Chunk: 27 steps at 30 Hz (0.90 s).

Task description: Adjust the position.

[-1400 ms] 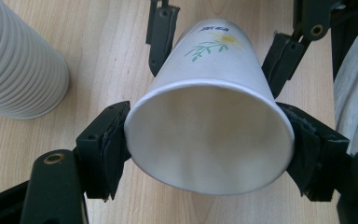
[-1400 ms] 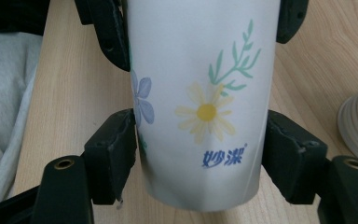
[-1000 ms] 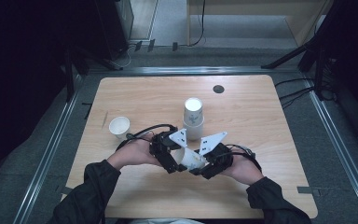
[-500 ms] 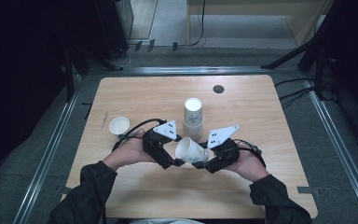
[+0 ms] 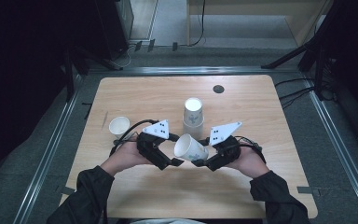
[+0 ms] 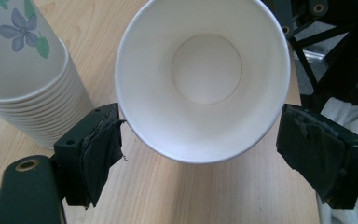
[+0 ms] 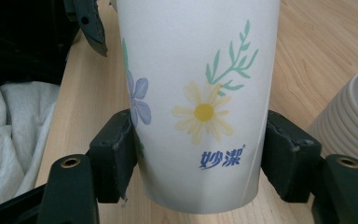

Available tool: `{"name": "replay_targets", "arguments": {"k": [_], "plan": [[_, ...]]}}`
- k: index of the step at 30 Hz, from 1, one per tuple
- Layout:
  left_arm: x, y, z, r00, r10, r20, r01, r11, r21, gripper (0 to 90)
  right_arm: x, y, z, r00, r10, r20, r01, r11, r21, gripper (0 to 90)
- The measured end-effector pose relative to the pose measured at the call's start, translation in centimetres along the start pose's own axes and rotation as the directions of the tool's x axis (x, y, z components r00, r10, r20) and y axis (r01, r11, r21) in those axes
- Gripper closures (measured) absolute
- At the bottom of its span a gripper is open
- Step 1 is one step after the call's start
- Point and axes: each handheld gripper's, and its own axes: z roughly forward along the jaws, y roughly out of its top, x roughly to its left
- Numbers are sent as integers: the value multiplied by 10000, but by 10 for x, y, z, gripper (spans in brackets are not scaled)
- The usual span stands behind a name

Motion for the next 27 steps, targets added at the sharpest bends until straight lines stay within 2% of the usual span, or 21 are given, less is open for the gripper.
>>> {"name": "replay_targets", "arguments": {"k": [8,13,22,27], "plan": [[-3,-4,-1,9995,-273,-125,265,9978,-612,143,-2,5,6,9993,-126,-343,124,9999,-72,337],[-3,-5,-1,9985,-547,39,549,9939,-959,143,-2,7,10,9986,-149,-502,146,9999,-69,337],[-6,-3,3,9981,-624,16,620,9894,-1312,147,1,10,14,9974,-201,-691,188,9996,-196,337],[-6,-3,2,9983,-573,-39,561,9878,-1455,210,2,11,14,9969,-178,-771,163,9997,-204,340]]}}
